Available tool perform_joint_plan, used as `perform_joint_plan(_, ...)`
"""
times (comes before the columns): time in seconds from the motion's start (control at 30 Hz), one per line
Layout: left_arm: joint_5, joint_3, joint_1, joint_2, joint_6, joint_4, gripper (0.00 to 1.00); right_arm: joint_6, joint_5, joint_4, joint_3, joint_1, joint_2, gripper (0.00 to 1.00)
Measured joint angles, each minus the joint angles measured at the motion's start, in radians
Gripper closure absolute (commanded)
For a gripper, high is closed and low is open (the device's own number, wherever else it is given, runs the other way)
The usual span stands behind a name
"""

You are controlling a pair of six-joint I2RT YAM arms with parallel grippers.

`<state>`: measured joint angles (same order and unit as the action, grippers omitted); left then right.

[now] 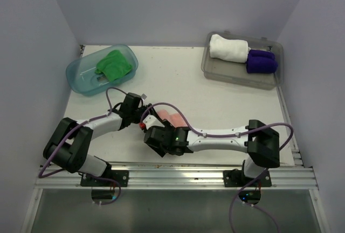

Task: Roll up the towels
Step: Roll the towel

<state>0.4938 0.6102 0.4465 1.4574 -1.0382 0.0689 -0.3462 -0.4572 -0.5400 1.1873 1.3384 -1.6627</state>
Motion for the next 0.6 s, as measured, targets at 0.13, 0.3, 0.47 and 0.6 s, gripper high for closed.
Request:
perform_joint_plan(0.13, -0.006, 0.0, 0.001, 0.0, 0.0, 0.001, 0.48, 0.007, -0.075, -0.018, 0.016, 0.002, -0.081, 0.35)
perform_joint_plan(0.3, -0.027, 0.001, 0.0, -0.008, 0.002, 0.008, 0.42, 0.005, -0.167, -0.023, 0.04, 0.006, -0.15, 0.78)
perform_joint_plan(0.47, -0.027, -0.003, -0.062, -0.079, 0.017, 0.075, 0.27, 0.047, -0.18, 0.04, 0.025, 0.002, -0.151, 0.98)
perform_joint_plan(0.6, -0.03, -0.007, -0.179, -0.203, 0.062, 0.171, 0.25, 0.111, -0.136, 0.13, 0.003, -0.019, -0.146, 1.0)
